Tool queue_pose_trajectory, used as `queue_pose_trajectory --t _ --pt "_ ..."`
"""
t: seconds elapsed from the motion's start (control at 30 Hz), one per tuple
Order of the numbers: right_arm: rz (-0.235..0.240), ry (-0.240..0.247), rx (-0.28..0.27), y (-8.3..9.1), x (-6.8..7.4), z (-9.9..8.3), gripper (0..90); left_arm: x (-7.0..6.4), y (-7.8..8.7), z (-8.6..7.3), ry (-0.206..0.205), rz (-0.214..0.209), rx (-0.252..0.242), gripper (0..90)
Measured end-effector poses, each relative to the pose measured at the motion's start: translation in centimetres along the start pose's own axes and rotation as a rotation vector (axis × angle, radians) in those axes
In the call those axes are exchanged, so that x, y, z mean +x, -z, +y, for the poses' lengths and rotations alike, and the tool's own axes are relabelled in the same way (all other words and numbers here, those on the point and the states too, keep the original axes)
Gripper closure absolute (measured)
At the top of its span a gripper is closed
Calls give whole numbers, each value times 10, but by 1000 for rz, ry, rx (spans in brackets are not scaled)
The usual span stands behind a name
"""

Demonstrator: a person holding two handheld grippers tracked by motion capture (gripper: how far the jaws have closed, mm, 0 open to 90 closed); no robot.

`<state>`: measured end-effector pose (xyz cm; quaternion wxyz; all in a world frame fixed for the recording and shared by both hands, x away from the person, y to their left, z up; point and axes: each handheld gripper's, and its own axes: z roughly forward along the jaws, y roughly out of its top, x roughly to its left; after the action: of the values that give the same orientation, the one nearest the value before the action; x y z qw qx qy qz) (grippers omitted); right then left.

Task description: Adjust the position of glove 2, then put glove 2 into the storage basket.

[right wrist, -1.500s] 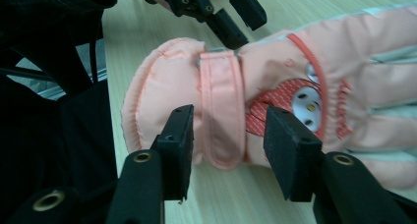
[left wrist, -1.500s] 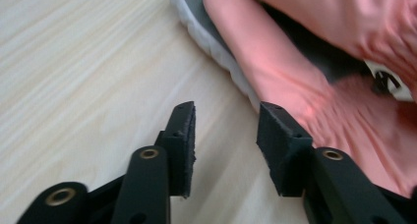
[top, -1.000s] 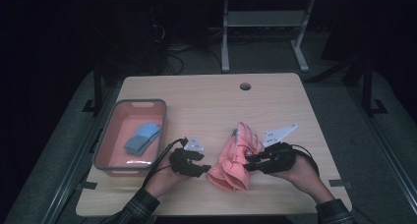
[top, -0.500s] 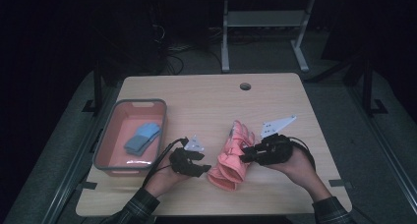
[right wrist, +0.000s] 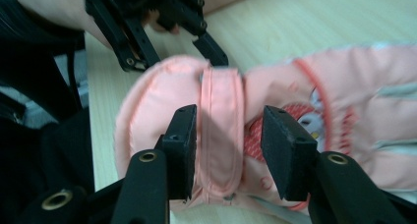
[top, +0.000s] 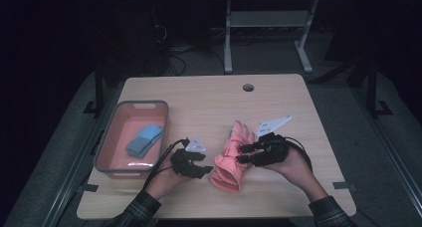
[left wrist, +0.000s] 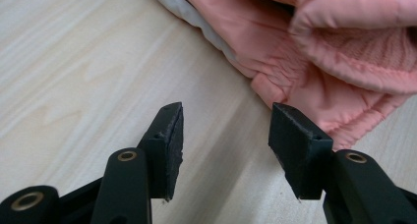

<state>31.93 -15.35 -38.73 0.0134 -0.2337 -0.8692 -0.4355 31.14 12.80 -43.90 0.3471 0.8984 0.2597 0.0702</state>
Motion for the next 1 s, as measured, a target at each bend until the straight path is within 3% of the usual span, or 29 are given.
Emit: queue_pose_trajectory --t 0.07,0.1,0.17,0.2,0.23,0.4,0.6,1.0 --pt "-12 -6 -33 9 -1 1 618 1 2 1 12 3 -12 454" --pt "-39 -9 -57 15 -5 1 740 2 3 2 14 6 -13 439" --pt "-70 -17 -64 17 -9 0 880 4 3 4 19 6 -15 416" --pt "-70 -17 -64 17 -9 0 880 5 4 5 11 4 -10 416" --pt "-108 -20 -62 16 -14 -2 900 6 5 6 11 0 -5 399" --pt "-132 -26 -70 7 -27 -2 900 12 12 14 31 6 -25 326" --pt "-134 -22 -77 3 -32 0 900 19 20 24 67 -7 -78 285" --pt "-125 -22 5 -21 -41 -3 900 20 23 49 42 -53 -130 198"
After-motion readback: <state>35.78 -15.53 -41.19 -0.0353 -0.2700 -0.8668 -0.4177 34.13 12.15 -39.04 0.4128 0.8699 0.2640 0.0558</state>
